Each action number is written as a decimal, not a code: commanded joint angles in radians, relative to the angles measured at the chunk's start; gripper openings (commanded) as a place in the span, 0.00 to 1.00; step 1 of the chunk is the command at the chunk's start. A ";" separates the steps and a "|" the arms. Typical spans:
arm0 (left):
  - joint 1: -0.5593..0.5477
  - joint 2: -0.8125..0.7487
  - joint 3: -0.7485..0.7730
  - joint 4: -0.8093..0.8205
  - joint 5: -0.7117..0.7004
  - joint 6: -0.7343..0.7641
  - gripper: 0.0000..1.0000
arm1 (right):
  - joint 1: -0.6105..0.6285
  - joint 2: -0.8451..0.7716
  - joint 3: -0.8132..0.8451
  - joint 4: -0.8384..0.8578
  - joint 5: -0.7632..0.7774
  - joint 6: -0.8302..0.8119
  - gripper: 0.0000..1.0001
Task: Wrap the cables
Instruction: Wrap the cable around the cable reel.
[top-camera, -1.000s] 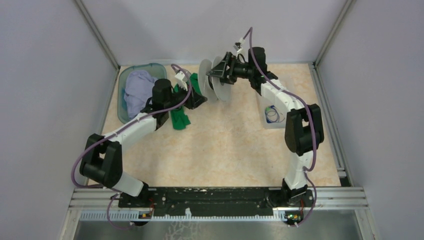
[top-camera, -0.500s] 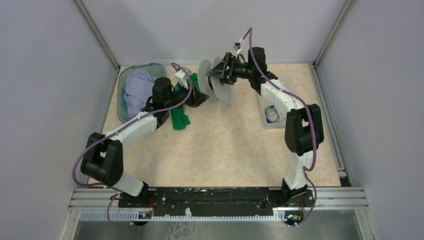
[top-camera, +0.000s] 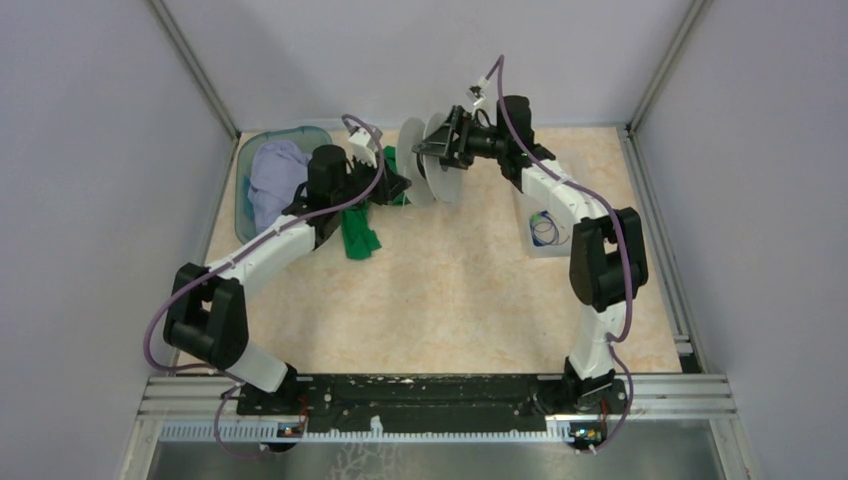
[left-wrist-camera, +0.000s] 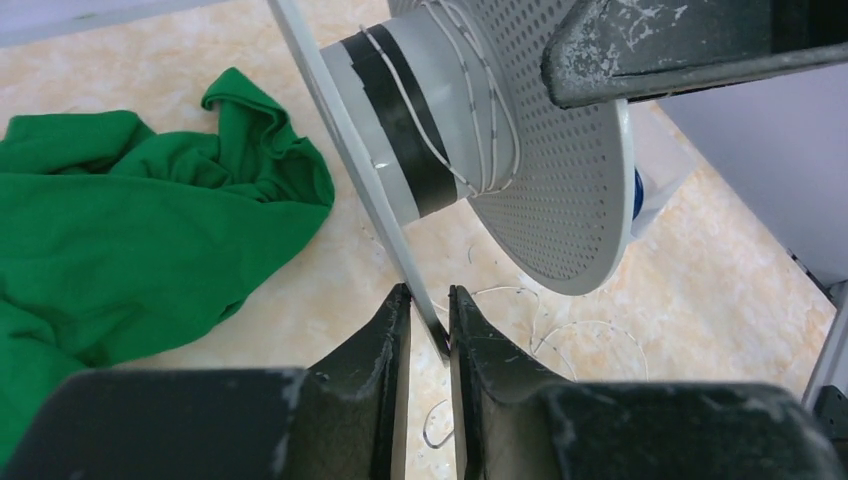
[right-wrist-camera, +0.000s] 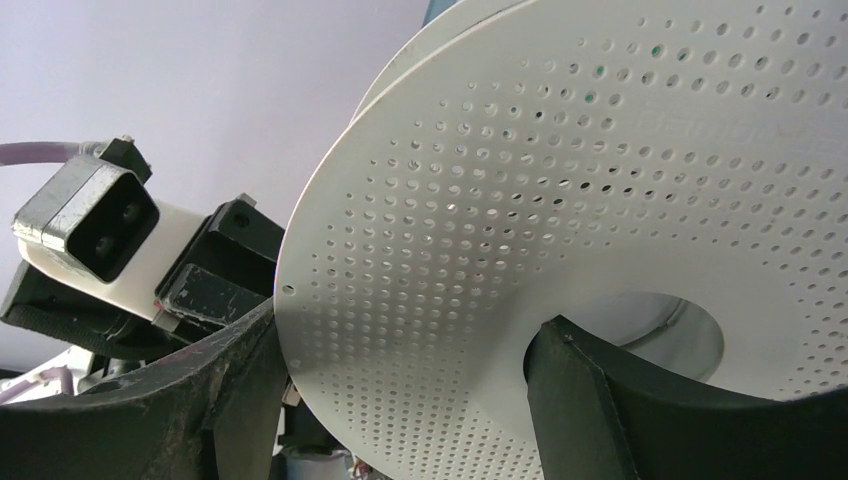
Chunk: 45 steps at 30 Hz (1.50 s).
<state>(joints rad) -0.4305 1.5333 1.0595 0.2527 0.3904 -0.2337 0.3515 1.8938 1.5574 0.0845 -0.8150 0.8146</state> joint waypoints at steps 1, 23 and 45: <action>-0.020 0.015 0.074 -0.060 -0.067 -0.025 0.21 | 0.023 -0.047 0.012 0.076 -0.028 -0.024 0.00; 0.076 -0.057 0.177 -0.227 -0.084 -0.046 0.00 | -0.051 -0.134 0.090 -0.250 0.031 -0.440 0.70; 0.036 -0.002 0.266 -0.306 -0.183 0.000 0.00 | 0.050 -0.092 0.104 -0.300 0.199 -0.349 0.85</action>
<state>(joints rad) -0.4095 1.5345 1.2644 -0.0986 0.2935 -0.1871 0.3733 1.8286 1.6699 -0.2607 -0.7532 0.4557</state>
